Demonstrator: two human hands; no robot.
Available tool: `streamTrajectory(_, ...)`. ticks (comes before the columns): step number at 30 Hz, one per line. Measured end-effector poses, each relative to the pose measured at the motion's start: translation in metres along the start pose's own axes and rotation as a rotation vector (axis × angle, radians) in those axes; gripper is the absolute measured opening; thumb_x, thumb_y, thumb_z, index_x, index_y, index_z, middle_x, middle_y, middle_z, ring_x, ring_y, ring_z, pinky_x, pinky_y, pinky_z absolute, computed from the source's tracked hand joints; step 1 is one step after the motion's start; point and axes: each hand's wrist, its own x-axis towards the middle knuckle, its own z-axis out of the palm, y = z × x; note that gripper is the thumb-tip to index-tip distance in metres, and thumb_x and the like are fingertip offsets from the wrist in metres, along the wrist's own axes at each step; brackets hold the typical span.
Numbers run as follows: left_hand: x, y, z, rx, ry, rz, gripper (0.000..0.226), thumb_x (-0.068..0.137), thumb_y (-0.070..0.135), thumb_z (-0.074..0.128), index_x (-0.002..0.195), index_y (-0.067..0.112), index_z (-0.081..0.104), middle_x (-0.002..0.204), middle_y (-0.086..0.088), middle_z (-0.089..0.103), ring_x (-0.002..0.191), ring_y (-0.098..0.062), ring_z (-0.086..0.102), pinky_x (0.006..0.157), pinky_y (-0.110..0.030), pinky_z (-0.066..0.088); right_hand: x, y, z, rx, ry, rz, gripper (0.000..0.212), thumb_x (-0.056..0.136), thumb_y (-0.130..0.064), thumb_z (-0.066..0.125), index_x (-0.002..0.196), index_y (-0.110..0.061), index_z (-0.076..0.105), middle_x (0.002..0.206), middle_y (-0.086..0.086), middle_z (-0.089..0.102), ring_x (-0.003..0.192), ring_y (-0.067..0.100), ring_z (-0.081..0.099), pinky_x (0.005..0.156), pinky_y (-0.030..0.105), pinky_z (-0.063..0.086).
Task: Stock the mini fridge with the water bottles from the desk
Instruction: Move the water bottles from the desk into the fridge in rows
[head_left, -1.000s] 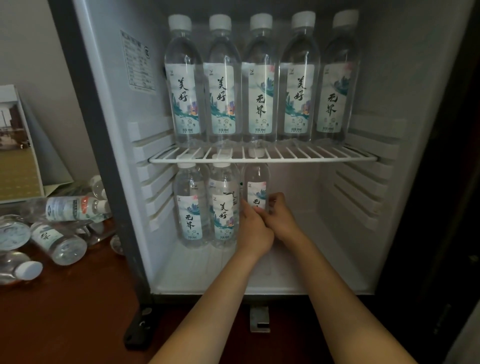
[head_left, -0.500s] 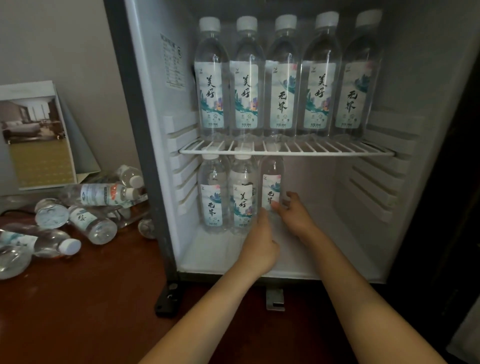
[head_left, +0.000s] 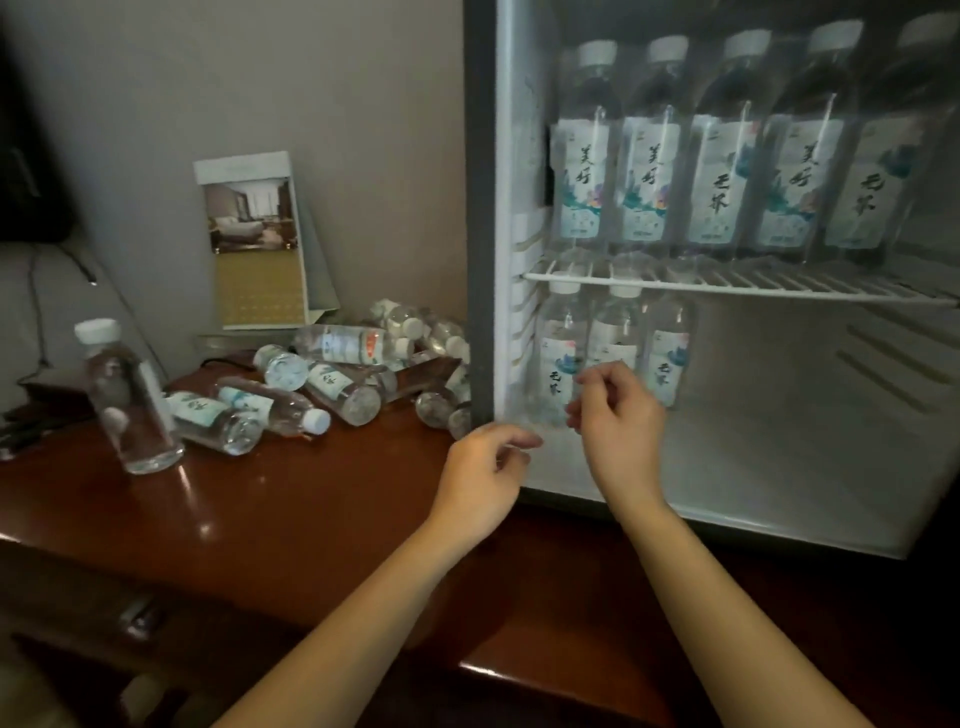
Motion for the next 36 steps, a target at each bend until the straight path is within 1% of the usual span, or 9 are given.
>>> streamTrajectory(4,-0.015,-0.036,-0.061,0.093,0.14,-0.058,0.031,0.08,-0.007,0.052,0.091,0.015,0.07,0.092,0.003,0.065,0.086,-0.01,0.064,0.078,-0.015,0.047,-0.029,-0.024,0.059,0.101,-0.205,-0.112,0.02,0.088,-0.022,0.047,0.072,-0.031,0.054,0.053,-0.006,0.057,0.055,0.016,0.06,0.059,0.039,0.051)
streamTrajectory(8,-0.028,-0.083,-0.124,0.173,0.28,-0.229,0.031,0.081,-0.008,0.051,0.091,0.016,0.068,0.093,0.0,0.066,0.082,-0.009,0.063,0.071,-0.007,0.044,-0.05,-0.032,0.12,0.084,-0.381,-0.13,0.021,0.093,-0.017,0.049,0.076,-0.025,0.058,0.055,-0.005,0.059,0.056,0.016,0.061,0.06,0.038,0.05)
streamTrajectory(12,-0.038,-0.129,-0.179,0.219,0.403,-0.408,0.03,0.083,-0.001,0.051,0.093,0.024,0.064,0.103,-0.001,0.068,0.094,-0.014,0.063,0.088,-0.032,0.051,-0.061,-0.029,0.184,0.066,-0.516,-0.013,0.019,0.092,-0.017,0.05,0.078,-0.017,0.062,0.059,-0.004,0.063,0.061,0.017,0.062,0.065,0.035,0.05)
streamTrajectory(14,-0.044,-0.143,-0.197,0.199,0.445,-0.496,0.029,0.084,0.001,0.051,0.1,0.022,0.063,0.109,-0.002,0.066,0.098,-0.017,0.061,0.089,-0.038,0.051,-0.064,-0.026,0.217,-0.016,-0.615,0.018,0.017,0.091,-0.017,0.051,0.081,-0.016,0.065,0.071,0.001,0.069,0.073,0.022,0.064,0.07,0.034,0.049)
streamTrajectory(17,-0.045,-0.16,-0.21,0.215,0.487,-0.562,0.032,0.085,0.003,0.052,0.114,0.016,0.059,0.116,-0.001,0.06,0.104,-0.017,0.057,0.09,-0.032,0.047,-0.068,-0.023,0.264,-0.168,-0.777,-0.003,0.019,0.089,-0.016,0.051,0.102,-0.015,0.065,0.102,0.01,0.068,0.097,0.027,0.062,0.083,0.034,0.048)
streamTrajectory(20,-0.038,-0.169,-0.21,0.159,0.524,-0.564,0.036,0.086,0.004,0.051,0.12,0.014,0.055,0.118,-0.001,0.057,0.101,-0.018,0.058,0.09,-0.034,0.048,-0.069,-0.023,0.303,-0.247,-0.893,-0.087,0.041,0.091,-0.017,0.05,0.132,-0.011,0.047,0.133,0.013,0.05,0.12,0.03,0.05,0.099,0.041,0.043)
streamTrajectory(24,-0.038,-0.178,-0.204,0.077,0.568,-0.536,0.036,0.089,0.006,0.051,0.124,0.015,0.051,0.114,0.001,0.056,0.092,-0.012,0.057,0.082,-0.028,0.048,-0.07,-0.023,0.339,-0.42,-1.007,-0.147,0.062,0.094,-0.034,0.049,0.147,-0.017,0.023,0.147,0.012,0.03,0.13,0.039,0.036,0.105,0.045,0.034)
streamTrajectory(28,-0.042,-0.189,-0.205,-0.015,0.682,-0.561,0.029,0.087,0.006,0.05,0.113,0.021,0.054,0.098,-0.001,0.062,0.084,-0.019,0.063,0.078,-0.042,0.055,-0.071,-0.022,0.356,-0.512,-0.94,-0.158,0.062,0.09,-0.04,0.054,0.142,-0.016,0.029,0.142,0.01,0.036,0.125,0.038,0.041,0.097,0.045,0.04)
streamTrajectory(36,-0.043,-0.186,-0.206,-0.017,0.669,-0.552,0.029,0.085,-0.001,0.047,0.105,0.017,0.057,0.079,0.003,0.062,0.077,-0.019,0.063,0.077,-0.034,0.052,-0.085,-0.035,0.337,-0.633,-0.755,-0.258,0.047,0.084,-0.029,0.061,0.123,-0.011,0.041,0.124,0.011,0.047,0.117,0.03,0.044,0.087,0.036,0.043)
